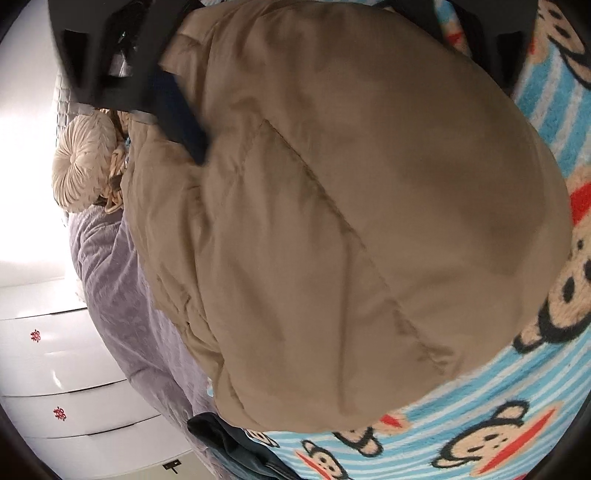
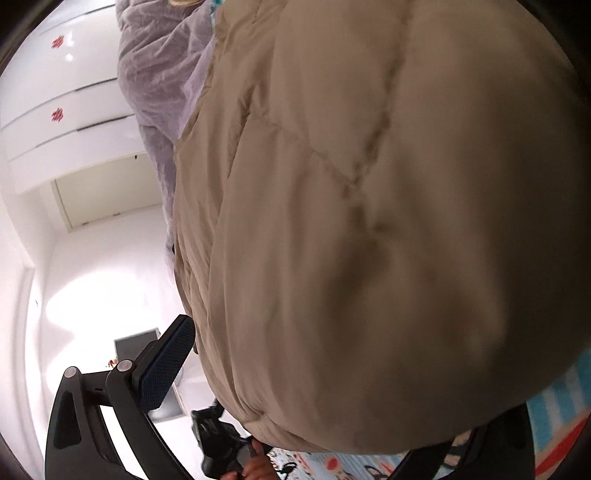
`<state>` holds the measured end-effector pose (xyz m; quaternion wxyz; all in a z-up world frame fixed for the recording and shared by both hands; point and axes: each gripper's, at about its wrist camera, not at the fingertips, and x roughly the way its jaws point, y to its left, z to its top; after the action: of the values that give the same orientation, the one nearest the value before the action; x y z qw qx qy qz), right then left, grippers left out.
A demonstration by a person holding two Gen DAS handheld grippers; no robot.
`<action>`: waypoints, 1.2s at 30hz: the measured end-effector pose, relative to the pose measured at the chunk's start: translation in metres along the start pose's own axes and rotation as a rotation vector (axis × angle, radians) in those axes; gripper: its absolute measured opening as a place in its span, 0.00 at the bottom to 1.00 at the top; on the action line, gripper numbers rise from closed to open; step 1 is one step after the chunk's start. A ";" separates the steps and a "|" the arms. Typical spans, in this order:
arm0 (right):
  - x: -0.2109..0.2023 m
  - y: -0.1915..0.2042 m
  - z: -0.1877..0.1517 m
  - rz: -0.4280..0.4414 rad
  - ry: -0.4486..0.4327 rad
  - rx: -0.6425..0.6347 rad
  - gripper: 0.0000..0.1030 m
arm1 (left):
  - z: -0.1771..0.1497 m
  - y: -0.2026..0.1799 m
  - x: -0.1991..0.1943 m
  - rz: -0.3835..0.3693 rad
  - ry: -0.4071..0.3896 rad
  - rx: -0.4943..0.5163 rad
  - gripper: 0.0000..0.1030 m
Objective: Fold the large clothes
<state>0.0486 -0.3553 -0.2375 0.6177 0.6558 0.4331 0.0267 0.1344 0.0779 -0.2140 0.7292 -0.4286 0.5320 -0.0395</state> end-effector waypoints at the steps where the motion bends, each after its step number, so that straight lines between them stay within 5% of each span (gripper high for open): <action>1: -0.001 -0.001 0.000 -0.004 0.001 0.012 0.78 | 0.001 0.000 -0.002 -0.034 0.004 -0.001 0.54; 3: -0.001 -0.007 0.001 -0.020 0.020 0.043 0.48 | 0.002 0.001 -0.009 -0.071 0.000 -0.010 0.34; 8: -0.013 0.001 -0.005 0.004 0.024 0.013 0.28 | -0.005 -0.008 -0.039 -0.113 -0.018 0.051 0.25; 19: -0.053 -0.001 -0.048 -0.009 0.073 -0.049 0.26 | -0.055 0.013 -0.107 -0.117 0.044 0.176 0.25; 29: -0.097 -0.045 -0.103 -0.034 0.095 0.006 0.26 | -0.115 0.079 -0.154 -0.060 0.145 0.162 0.25; 36: -0.101 -0.071 -0.110 -0.085 0.092 0.059 0.33 | -0.136 0.108 -0.158 0.015 0.182 0.122 0.27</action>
<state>-0.1151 -0.3393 -0.2200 0.5782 0.6529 0.4891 0.0176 -0.0867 0.1480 -0.1776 0.7029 -0.3742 0.5957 -0.1050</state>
